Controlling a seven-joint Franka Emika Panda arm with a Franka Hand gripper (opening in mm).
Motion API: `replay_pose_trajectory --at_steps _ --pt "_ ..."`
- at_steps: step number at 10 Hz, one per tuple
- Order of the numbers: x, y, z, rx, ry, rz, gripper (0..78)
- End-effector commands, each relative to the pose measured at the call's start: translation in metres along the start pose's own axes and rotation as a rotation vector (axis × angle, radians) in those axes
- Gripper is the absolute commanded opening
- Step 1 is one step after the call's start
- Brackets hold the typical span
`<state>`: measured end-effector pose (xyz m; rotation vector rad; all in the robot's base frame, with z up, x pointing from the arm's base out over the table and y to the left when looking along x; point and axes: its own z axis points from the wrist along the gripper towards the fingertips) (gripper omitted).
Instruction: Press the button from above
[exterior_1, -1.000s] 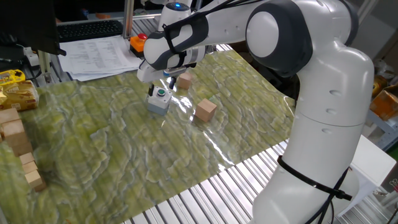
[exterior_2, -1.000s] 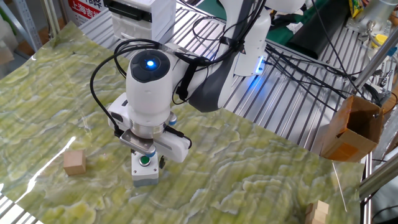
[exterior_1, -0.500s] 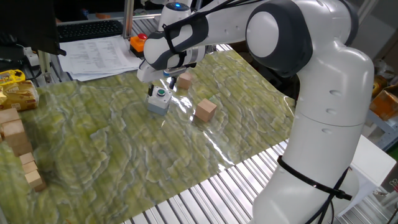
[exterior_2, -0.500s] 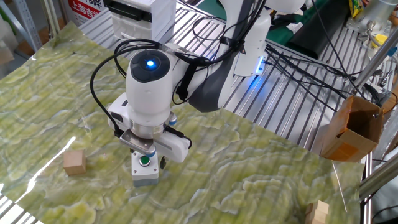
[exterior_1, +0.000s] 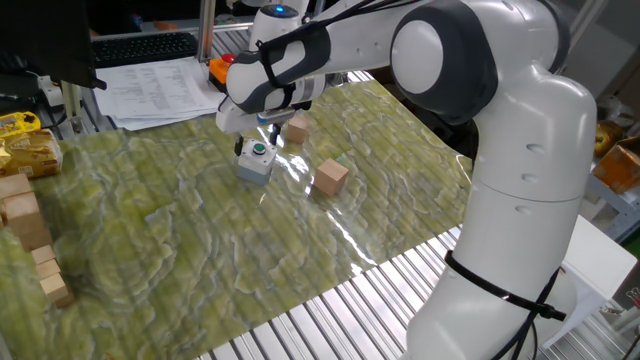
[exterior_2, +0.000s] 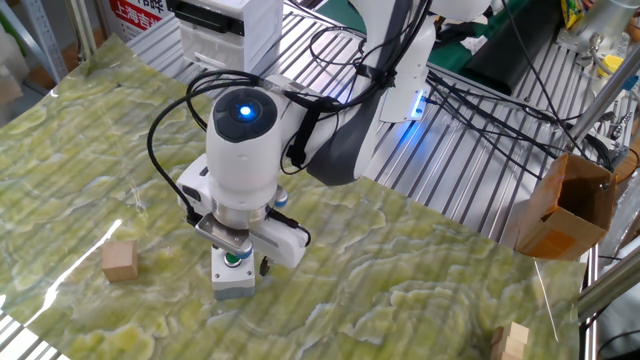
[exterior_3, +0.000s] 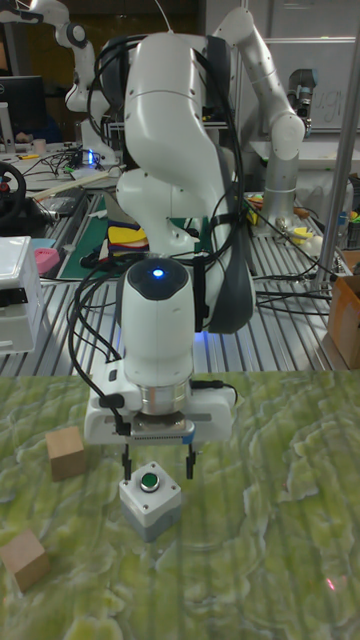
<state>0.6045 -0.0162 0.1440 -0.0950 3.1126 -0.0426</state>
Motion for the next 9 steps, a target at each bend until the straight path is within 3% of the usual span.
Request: replay_pose_trajectory --at_steps 1,9 --pt "-0.001 0.014 -0.013 -0.007 0.01 0.015 77.5" --pt "0.0 0.026 -0.003 -0.01 0.009 0.022 77.5"
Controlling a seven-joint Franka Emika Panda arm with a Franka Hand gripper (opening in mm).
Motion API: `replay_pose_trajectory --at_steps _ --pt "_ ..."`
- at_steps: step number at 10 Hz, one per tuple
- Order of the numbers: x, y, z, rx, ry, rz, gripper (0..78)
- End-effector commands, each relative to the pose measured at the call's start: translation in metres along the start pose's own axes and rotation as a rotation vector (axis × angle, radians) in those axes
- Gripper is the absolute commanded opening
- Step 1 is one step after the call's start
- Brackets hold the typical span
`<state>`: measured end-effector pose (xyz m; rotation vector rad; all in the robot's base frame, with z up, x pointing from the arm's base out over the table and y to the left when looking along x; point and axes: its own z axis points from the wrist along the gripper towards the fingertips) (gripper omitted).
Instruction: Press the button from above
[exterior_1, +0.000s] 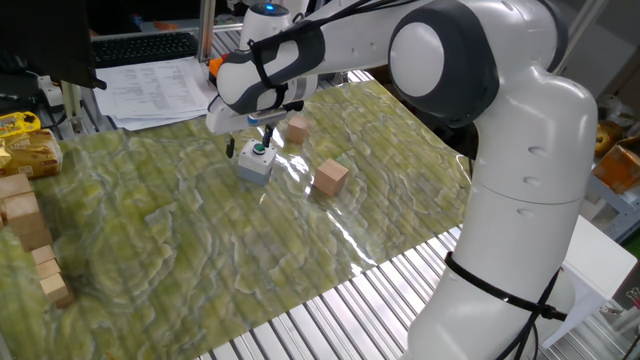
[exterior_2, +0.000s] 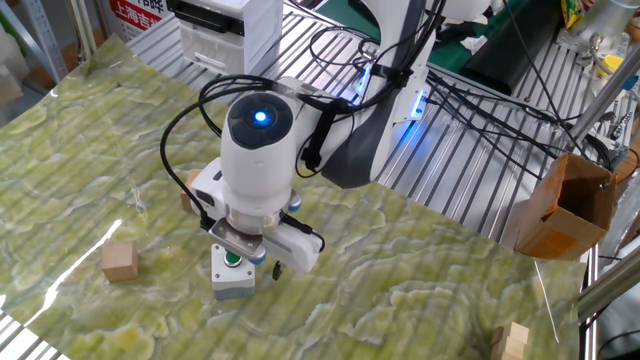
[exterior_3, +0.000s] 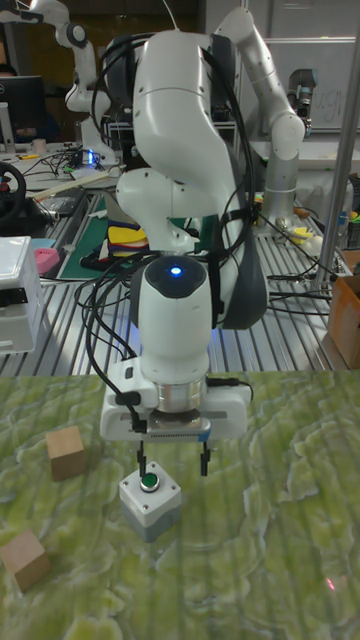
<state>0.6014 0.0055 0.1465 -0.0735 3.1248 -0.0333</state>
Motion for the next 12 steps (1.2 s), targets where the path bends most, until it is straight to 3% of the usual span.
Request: replay_pose_trajectory --at_steps 1,7,8,10,12 --pt "-0.002 0.005 0.0 -0.004 -0.003 0.01 77.5" --pt "-0.004 0.01 0.009 0.001 -0.007 0.005 77.5" --pt "-0.004 0.009 0.016 0.002 -0.011 -0.001 77.5" --pt "-0.004 0.008 0.04 0.0 -0.053 0.0 77.5" --pt "-0.004 0.008 0.037 -0.002 -0.048 0.003 77.5"
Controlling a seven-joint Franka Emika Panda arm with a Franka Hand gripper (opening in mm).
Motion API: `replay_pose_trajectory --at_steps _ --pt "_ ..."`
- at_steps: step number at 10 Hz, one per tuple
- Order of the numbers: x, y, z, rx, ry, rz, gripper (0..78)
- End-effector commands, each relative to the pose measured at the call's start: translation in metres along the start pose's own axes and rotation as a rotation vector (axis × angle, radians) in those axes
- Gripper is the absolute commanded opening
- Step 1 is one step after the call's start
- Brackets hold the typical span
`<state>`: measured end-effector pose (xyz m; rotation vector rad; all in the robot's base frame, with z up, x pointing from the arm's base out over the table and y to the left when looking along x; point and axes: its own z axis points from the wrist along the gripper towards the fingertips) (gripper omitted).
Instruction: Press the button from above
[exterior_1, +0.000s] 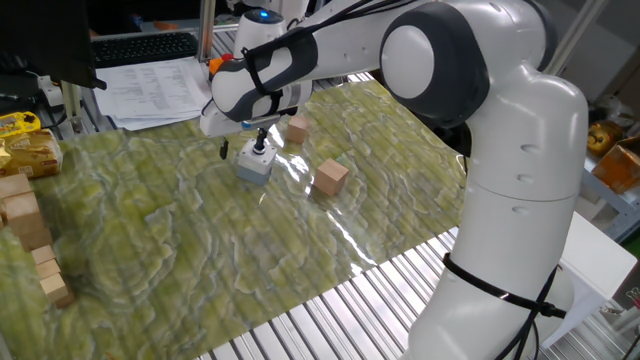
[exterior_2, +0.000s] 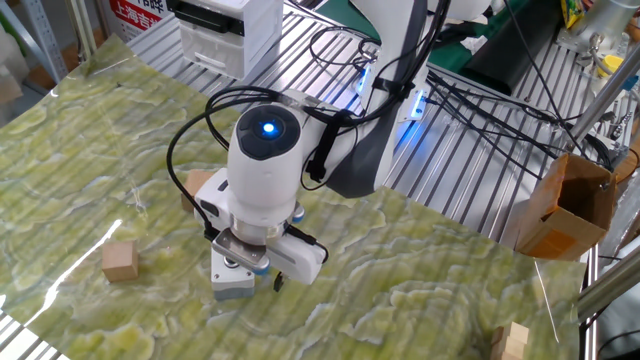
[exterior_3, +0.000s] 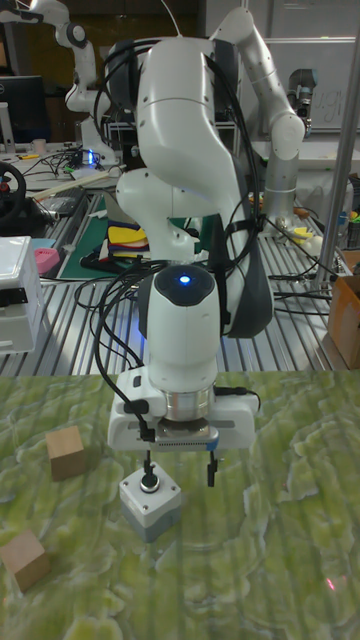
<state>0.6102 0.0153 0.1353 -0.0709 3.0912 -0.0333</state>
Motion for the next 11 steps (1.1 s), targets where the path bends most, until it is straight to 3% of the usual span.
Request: replay_pose_trajectory --at_steps 1,4,5,6,11 --pt "0.006 -0.003 0.014 0.0 0.005 0.003 77.5" --pt "0.008 -0.007 -0.019 0.013 0.054 -0.001 77.5" --pt "0.008 -0.007 -0.02 0.013 0.056 -0.001 77.5" --pt "0.01 -0.011 -0.034 0.024 0.064 -0.008 77.5" --pt "0.014 -0.014 -0.05 0.021 0.07 -0.005 77.5"
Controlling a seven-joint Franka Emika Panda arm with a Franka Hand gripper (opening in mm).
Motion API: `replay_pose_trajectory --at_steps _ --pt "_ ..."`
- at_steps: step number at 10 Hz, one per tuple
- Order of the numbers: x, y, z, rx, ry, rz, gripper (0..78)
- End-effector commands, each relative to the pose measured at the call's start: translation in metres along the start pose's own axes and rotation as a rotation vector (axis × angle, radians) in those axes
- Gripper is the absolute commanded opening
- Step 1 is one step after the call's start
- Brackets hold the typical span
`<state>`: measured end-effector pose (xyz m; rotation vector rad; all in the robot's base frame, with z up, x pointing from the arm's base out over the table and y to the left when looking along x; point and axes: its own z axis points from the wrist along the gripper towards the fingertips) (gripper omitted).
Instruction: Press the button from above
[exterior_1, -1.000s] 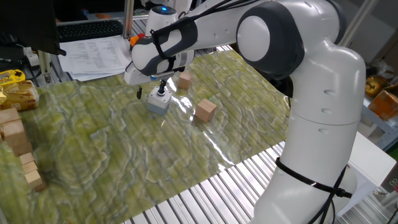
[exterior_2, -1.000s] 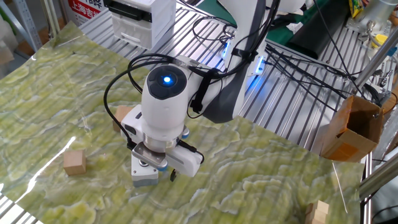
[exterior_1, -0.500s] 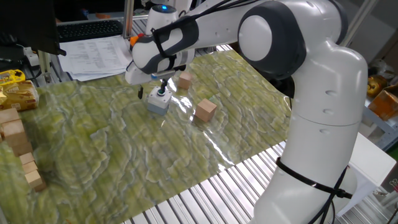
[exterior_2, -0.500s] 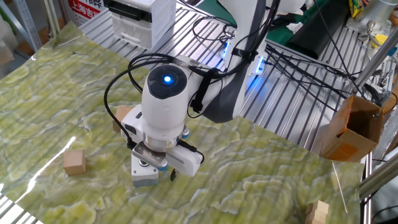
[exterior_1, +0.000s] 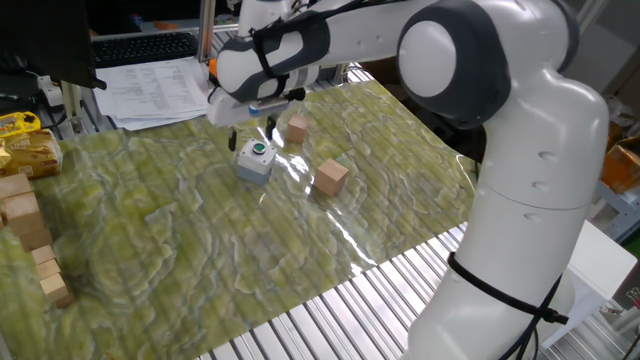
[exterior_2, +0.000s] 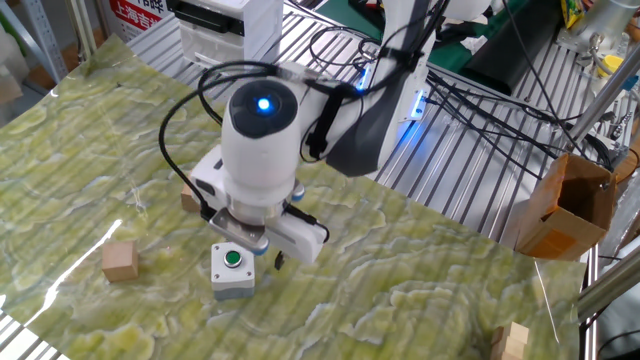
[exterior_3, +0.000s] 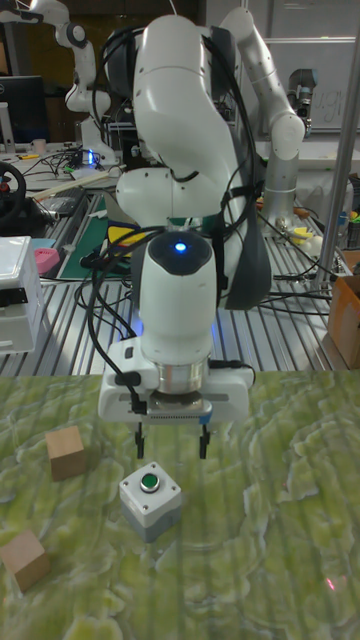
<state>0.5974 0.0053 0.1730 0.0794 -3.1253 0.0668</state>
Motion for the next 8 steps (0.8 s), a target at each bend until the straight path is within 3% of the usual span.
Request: replay_pose_trajectory --at_steps 1,4,5,8 --pt "0.007 -0.008 -0.022 0.001 0.016 -0.005 77.5" --pt "0.015 -0.016 -0.037 0.014 0.028 -0.008 77.5" --pt "0.015 -0.016 -0.037 0.015 0.029 -0.009 1.3" --pt "0.015 -0.016 -0.037 0.015 0.029 -0.009 1.3"
